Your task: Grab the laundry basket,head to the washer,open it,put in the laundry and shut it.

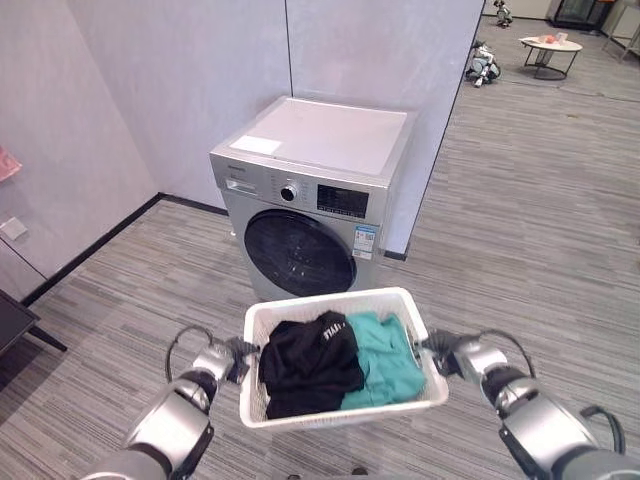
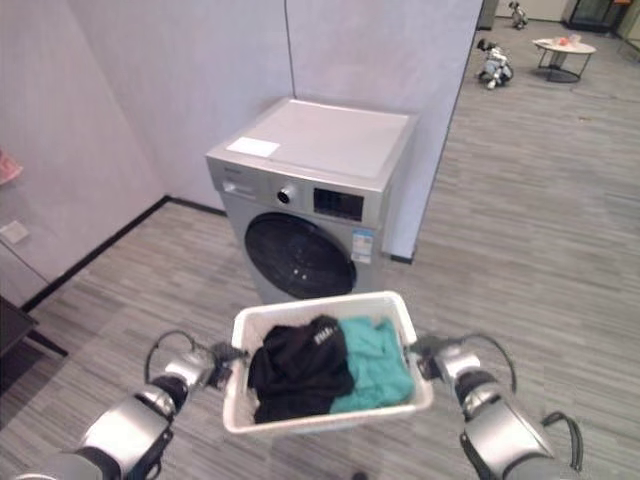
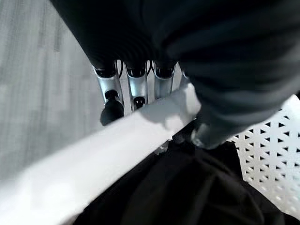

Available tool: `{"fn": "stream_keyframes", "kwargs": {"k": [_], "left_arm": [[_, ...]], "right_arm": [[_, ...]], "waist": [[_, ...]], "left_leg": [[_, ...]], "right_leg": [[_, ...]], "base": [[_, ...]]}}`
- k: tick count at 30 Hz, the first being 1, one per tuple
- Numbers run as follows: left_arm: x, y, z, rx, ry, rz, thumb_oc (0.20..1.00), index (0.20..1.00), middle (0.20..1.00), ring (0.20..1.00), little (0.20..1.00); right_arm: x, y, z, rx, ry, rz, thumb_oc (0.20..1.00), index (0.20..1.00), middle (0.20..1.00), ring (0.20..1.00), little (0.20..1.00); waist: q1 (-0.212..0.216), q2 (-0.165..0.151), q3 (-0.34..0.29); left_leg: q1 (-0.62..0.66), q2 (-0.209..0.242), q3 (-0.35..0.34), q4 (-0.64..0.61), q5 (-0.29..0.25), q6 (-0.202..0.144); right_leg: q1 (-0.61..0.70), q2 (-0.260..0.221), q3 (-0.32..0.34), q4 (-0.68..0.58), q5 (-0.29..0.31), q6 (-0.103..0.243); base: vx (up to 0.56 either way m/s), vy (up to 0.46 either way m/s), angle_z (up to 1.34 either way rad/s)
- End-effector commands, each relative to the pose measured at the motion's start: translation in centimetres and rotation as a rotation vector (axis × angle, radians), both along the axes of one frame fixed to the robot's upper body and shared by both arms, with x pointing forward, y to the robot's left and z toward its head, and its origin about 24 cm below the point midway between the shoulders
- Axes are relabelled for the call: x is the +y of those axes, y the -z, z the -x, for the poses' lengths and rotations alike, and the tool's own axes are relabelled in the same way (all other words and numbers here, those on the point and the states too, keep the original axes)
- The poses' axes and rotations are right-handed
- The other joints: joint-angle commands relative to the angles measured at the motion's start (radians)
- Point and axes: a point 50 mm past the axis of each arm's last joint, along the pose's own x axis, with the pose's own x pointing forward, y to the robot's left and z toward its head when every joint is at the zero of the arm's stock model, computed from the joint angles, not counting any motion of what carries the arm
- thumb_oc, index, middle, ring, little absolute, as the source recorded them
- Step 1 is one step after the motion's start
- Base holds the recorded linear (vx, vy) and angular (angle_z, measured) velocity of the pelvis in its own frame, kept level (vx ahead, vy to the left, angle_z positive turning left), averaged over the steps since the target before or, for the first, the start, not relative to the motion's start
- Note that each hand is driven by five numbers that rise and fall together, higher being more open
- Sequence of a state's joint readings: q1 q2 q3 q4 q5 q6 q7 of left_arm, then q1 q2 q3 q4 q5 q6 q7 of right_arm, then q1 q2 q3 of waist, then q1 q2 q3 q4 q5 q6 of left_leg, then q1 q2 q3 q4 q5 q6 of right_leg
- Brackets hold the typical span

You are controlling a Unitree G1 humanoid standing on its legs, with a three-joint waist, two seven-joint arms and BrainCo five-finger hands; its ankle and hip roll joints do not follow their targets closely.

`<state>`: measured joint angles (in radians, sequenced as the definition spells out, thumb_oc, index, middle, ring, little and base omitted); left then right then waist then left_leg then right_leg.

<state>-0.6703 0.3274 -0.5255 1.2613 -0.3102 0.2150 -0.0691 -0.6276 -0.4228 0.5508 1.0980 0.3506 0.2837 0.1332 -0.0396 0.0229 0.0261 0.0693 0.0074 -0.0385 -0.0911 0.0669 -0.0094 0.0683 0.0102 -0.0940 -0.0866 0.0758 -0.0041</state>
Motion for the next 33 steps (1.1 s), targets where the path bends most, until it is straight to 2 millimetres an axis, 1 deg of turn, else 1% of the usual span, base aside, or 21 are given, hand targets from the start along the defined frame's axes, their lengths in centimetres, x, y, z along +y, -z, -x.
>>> {"fn": "stream_keyframes", "kwargs": {"k": [1,3,6,8,10,11,15,16,17,18,19,20,21,22,25,26,29,30,32,33], "left_arm": [[0.6,-6.0,-4.8,-0.192,0.006,-0.020,0.200,0.200,0.200,0.200,0.200],[0.8,-7.4,-5.7,-0.236,0.014,-0.027,0.200,0.200,0.200,0.200,0.200],[0.7,-9.2,-6.6,-0.279,0.049,-0.048,0.200,0.200,0.200,0.200,0.200],[0.8,-9.6,-6.8,-0.287,0.062,-0.057,0.200,0.200,0.200,0.200,0.200],[0.4,-11.1,-7.5,-0.333,0.116,-0.074,0.200,0.200,0.200,0.200,0.200],[0.4,-11.1,-7.5,-0.334,0.116,-0.074,0.200,0.200,0.200,0.200,0.200],[0.1,-12.3,-8.0,-0.361,0.170,-0.103,0.200,0.200,0.200,0.200,0.200],[-0.3,-12.7,-8.2,-0.375,0.194,-0.103,0.200,0.200,0.200,0.200,0.200],[-0.8,-13.0,-8.4,-0.391,0.210,-0.096,0.200,0.200,0.200,0.200,0.200],[-1.3,-13.4,-8.6,-0.408,0.225,-0.090,0.200,0.200,0.200,0.200,0.200],[-1.6,-13.8,-8.8,-0.416,0.242,-0.097,0.200,0.200,0.200,0.200,0.200],[-1.9,-13.9,-8.9,-0.414,0.259,-0.095,0.200,0.200,0.200,0.200,0.200],[-1.9,-13.9,-8.9,-0.414,0.259,-0.095,0.200,0.200,0.200,0.200,0.200],[-1.6,-13.8,-8.9,-0.400,0.258,-0.104,0.200,0.200,0.200,0.200,0.200],[-1.4,-13.8,-8.8,-0.393,0.279,-0.115,0.200,0.200,0.200,0.200,0.200],[-1.3,-14.0,-8.8,-0.392,0.296,-0.128,0.200,0.200,0.200,0.200,0.200],[-1.2,-14.1,-8.8,-0.394,0.296,-0.133,0.200,0.200,0.200,0.200,0.200],[-0.8,-14.5,-8.9,-0.394,0.300,-0.155,0.200,0.200,0.200,0.200,0.200],[-0.8,-14.5,-8.9,-0.394,0.300,-0.155,0.200,0.200,0.200,0.200,0.200],[0.1,-15.2,-9.0,-0.393,0.297,-0.194,0.200,0.200,0.200,0.200,0.200]], "right_arm": [[3.2,-5.6,-4.8,-0.192,-0.095,-0.153,0.200,0.200,0.200,0.200,0.200],[3.4,-6.8,-5.5,-0.214,-0.117,-0.146,0.200,0.200,0.200,0.200,0.200],[3.2,-7.8,-6.0,-0.229,-0.134,-0.128,0.200,0.200,0.200,0.200,0.200],[3.2,-8.1,-6.2,-0.237,-0.139,-0.126,0.200,0.200,0.200,0.200,0.200],[3.0,-9.8,-6.8,-0.275,-0.168,-0.116,0.200,0.200,0.200,0.200,0.200],[3.0,-9.8,-6.8,-0.276,-0.168,-0.116,0.200,0.200,0.200,0.200,0.200],[2.4,-11.3,-7.0,-0.306,-0.197,-0.099,0.200,0.200,0.200,0.200,0.200],[2.1,-12.2,-7.1,-0.334,-0.207,-0.095,0.200,0.200,0.200,0.200,0.200],[1.6,-12.9,-7.2,-0.360,-0.201,-0.096,0.200,0.200,0.200,0.200,0.200],[0.7,-13.6,-7.2,-0.383,-0.190,-0.086,0.200,0.200,0.200,0.200,0.200],[-0.6,-14.4,-7.2,-0.403,-0.162,-0.074,0.200,0.200,0.200,0.200,0.200],[-1.3,-14.9,-7.2,-0.410,-0.152,-0.059,0.200,0.200,0.200,0.200,0.200],[-1.3,-14.9,-7.2,-0.410,-0.152,-0.059,0.200,0.200,0.200,0.200,0.200],[-1.2,-15.2,-7.4,-0.408,-0.166,-0.037,0.200,0.200,0.200,0.200,0.200],[-0.8,-15.1,-7.4,-0.390,-0.185,-0.050,0.200,0.200,0.200,0.200,0.200],[-0.8,-15.2,-7.4,-0.386,-0.197,-0.044,0.200,0.200,0.200,0.200,0.200],[-0.8,-15.3,-7.4,-0.382,-0.199,-0.040,0.200,0.200,0.200,0.200,0.200],[-0.7,-15.6,-7.6,-0.388,-0.207,-0.036,0.200,0.200,0.200,0.200,0.200],[-0.7,-15.6,-7.6,-0.388,-0.207,-0.036,0.200,0.200,0.200,0.200,0.200],[0.4,-16.0,-7.9,-0.389,-0.247,-0.046,0.200,0.200,0.200,0.200,0.200]], "waist": [[0.007,-0.037,-0.025],[0.010,-0.038,-0.019],[0.017,-0.040,-0.012],[0.018,-0.040,-0.010],[0.022,-0.044,-0.002],[0.022,-0.044,-0.002],[0.023,-0.049,0.015],[0.020,-0.052,0.026],[0.015,-0.055,0.039],[0.005,-0.059,0.051],[-0.010,-0.061,0.059],[-0.009,-0.058,0.064],[-0.009,-0.058,0.063],[-0.002,-0.048,0.067],[0.000,-0.037,0.053],[0.003,-0.035,0.050],[0.005,-0.034,0.047],[0.008,-0.033,0.042],[0.009,-0.033,0.043],[0.014,-0.024,0.038]], "left_leg": [[-0.016,-0.004,0.005,0.008,-0.016,-0.030],[-0.016,-0.004,-0.001,0.016,-0.016,-0.030],[-0.018,-0.007,-0.007,0.024,-0.017,-0.030],[-0.020,-0.007,-0.008,0.025,-0.017,-0.030],[-0.029,-0.007,-0.012,0.029,-0.016,-0.034],[-0.029,-0.007,-0.013,0.030,-0.016,-0.034],[-0.055,-0.012,-0.005,0.058,-0.017,-0.041],[-0.079,-0.019,0.009,0.092,-0.020,-0.047],[-0.111,-0.023,0.043,0.132,-0.019,-0.054],[-0.146,-0.016,0.107,0.169,-0.019,-0.059],[-0.173,-0.002,0.213,0.201,-0.017,-0.062],[-0.183,0.004,0.257,0.214,-0.024,-0.058],[-0.184,0.004,0.257,0.215,-0.024,-0.058],[-0.160,-0.016,0.244,0.191,-0.057,-0.028],[-0.130,-0.025,0.233,0.161,-0.069,0.006],[-0.120,-0.028,0.231,0.149,-0.070,0.012],[-0.112,-0.030,0.231,0.138,-0.070,0.016],[-0.092,-0.038,0.232,0.115,-0.074,0.025],[-0.091,-0.038,0.233,0.115,-0.074,0.025],[-0.057,-0.045,0.233,0.070,-0.069,0.034]], "right_leg": [[0.043,-0.041,0.099,0.017,-0.078,0.100],[0.047,-0.041,0.091,0.018,-0.078,0.099],[0.054,-0.042,0.078,0.017,-0.079,0.097],[0.055,-0.043,0.074,0.017,-0.080,0.097],[0.056,-0.046,0.057,0.017,-0.082,0.098],[0.056,-0.046,0.057,0.017,-0.082,0.098],[0.053,-0.056,0.034,0.019,-0.081,0.101],[0.051,-0.064,0.023,0.020,-0.079,0.102],[0.049,-0.074,0.009,0.020,-0.077,0.103],[0.043,-0.086,-0.011,0.020,-0.075,0.104],[0.039,-0.095,-0.033,0.017,-0.072,0.105],[0.034,-0.097,-0.042,0.018,-0.071,0.104],[0.033,-0.096,-0.041,0.018,-0.071,0.104],[0.032,-0.098,-0.042,0.029,-0.078,0.111],[0.026,-0.108,-0.027,0.077,-0.099,0.115],[0.019,-0.111,-0.021,0.094,-0.104,0.116],[0.013,-0.112,-0.018,0.102,-0.105,0.118],[0.006,-0.116,-0.015,0.121,-0.110,0.125],[0.007,-0.116,-0.015,0.121,-0.111,0.125],[-0.012,-0.122,-0.015,0.170,-0.116,0.142]], "base": [[0.00,0.000,0.00],[0.00,0.000,0.02],[0.01,0.002,0.07],[0.00,0.003,0.14],[-0.01,0.005,0.13],[-0.01,0.003,0.06],[-0.02,0.022,0.13],[-0.08,0.049,0.13],[-0.14,0.060,0.24],[-0.16,0.073,0.55],[-0.14,0.066,0.83],[-0.07,0.044,1.13],[0.02,0.080,1.08],[0.08,0.091,0.71],[0.14,0.176,-0.30],[0.06,0.081,-0.03],[0.04,0.063,-0.01],[0.07,0.112,0.09],[0.07,0.118,0.08],[0.09,0.185,0.05]]}}
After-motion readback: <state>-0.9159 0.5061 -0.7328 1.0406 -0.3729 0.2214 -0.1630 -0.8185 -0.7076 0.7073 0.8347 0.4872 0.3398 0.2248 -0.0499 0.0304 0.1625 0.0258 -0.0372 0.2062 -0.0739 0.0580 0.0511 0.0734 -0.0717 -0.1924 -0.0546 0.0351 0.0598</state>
